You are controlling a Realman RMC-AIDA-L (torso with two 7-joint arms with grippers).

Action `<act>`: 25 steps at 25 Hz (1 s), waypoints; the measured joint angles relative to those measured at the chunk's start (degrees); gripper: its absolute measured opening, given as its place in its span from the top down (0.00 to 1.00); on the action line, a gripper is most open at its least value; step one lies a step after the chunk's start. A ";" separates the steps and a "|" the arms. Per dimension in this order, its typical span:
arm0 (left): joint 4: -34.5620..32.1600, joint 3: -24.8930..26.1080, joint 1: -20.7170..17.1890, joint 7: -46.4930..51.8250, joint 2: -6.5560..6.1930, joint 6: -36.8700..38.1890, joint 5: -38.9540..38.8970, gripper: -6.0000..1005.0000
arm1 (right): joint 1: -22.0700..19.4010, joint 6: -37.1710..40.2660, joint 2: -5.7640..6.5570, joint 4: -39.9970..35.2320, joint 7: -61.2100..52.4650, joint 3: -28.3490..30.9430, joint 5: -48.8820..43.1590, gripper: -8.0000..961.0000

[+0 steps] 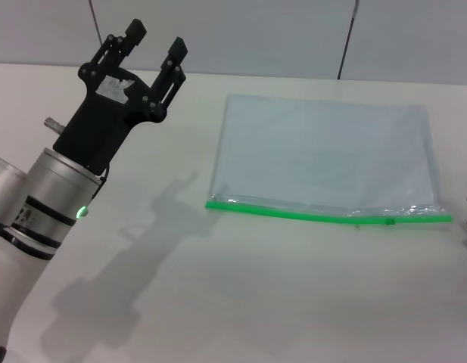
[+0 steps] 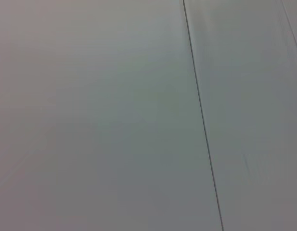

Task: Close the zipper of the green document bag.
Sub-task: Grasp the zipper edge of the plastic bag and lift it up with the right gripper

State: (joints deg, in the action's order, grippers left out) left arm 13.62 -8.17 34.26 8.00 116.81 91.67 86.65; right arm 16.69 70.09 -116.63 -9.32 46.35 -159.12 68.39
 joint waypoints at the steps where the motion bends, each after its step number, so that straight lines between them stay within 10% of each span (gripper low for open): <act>1: 0.00 0.00 0.00 0.00 0.00 0.00 0.00 0.40 | -0.20 -0.18 0.00 -0.18 1.30 0.38 0.00 0.08; 25: 0.00 0.00 -0.16 0.00 0.09 0.09 0.00 0.41 | -1.02 -7.03 -0.18 -5.83 23.27 1.88 0.00 0.08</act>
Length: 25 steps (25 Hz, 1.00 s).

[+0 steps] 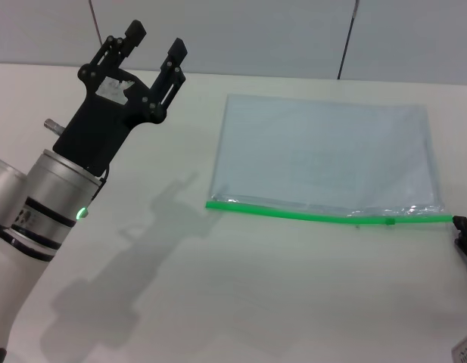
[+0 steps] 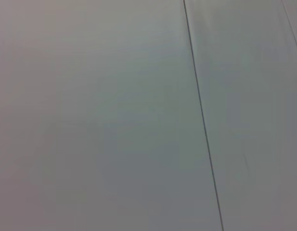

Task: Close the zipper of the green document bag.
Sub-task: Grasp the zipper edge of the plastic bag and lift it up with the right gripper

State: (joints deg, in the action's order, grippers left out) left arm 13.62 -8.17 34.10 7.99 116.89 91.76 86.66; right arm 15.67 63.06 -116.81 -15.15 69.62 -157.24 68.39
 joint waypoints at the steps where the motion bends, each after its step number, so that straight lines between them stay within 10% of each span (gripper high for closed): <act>1: 0.00 0.00 0.01 0.00 0.00 0.00 0.00 0.41 | 0.07 -0.39 0.00 -0.06 0.37 0.29 0.02 0.08; 25: 0.36 -0.36 0.69 0.00 0.00 -0.10 0.00 0.42 | 6.48 -6.08 0.33 -4.22 8.86 -1.23 -0.28 0.08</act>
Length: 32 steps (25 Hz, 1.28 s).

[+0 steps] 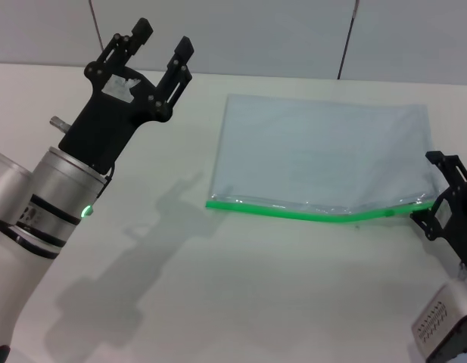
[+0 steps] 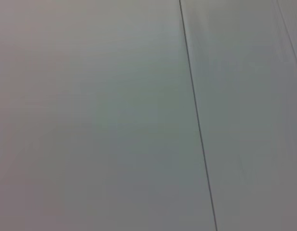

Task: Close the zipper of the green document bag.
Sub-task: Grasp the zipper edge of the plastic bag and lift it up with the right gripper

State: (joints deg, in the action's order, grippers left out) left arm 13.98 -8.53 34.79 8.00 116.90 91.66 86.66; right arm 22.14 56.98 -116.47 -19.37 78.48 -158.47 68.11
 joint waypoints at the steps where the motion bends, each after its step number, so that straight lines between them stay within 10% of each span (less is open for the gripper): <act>1: 0.00 -0.01 0.02 0.00 0.00 0.00 0.00 0.42 | 0.22 -0.50 0.00 0.11 0.03 0.00 0.04 0.09; 12: 0.09 -0.02 0.02 0.00 0.07 0.08 0.09 0.42 | 2.42 -6.02 -0.10 -0.09 0.55 0.75 0.23 0.09; 25: 0.08 -0.09 0.11 0.00 0.09 0.08 0.11 0.43 | 2.91 -6.63 -0.31 -0.99 0.79 0.67 0.27 0.77; 32: 0.08 -0.11 0.12 0.00 0.09 0.04 0.22 0.43 | 2.91 -6.63 -0.33 -1.60 0.80 0.21 -0.10 0.84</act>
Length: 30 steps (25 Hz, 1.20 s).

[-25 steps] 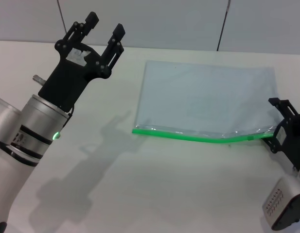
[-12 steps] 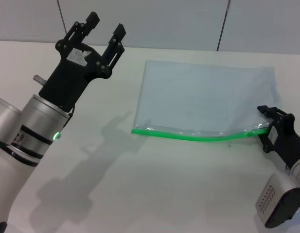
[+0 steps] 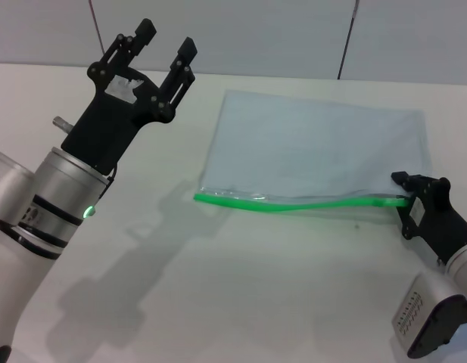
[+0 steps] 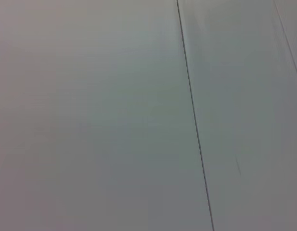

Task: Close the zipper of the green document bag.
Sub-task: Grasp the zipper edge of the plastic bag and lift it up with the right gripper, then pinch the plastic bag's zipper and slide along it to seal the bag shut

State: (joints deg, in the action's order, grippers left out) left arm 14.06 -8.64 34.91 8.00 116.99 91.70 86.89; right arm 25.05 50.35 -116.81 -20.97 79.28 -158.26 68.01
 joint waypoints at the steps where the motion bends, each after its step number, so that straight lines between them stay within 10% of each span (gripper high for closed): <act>1: 0.00 -0.02 0.02 0.00 0.00 -0.01 0.02 0.43 | 0.00 0.00 0.00 -0.02 0.00 -0.02 -0.04 0.85; 21: -0.38 -0.74 0.35 -0.13 -0.05 -1.14 0.45 0.44 | 0.37 -1.86 0.34 -2.92 3.46 0.14 0.29 0.94; 30: 0.13 -11.18 4.47 -14.12 0.15 -9.04 1.42 0.44 | 2.40 -1.81 0.42 -7.27 3.33 0.50 0.30 0.94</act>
State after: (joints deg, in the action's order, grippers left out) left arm 14.19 -19.82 39.37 -6.12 117.13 82.66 88.30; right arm 27.45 48.54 -116.38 -28.24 82.61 -157.75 68.30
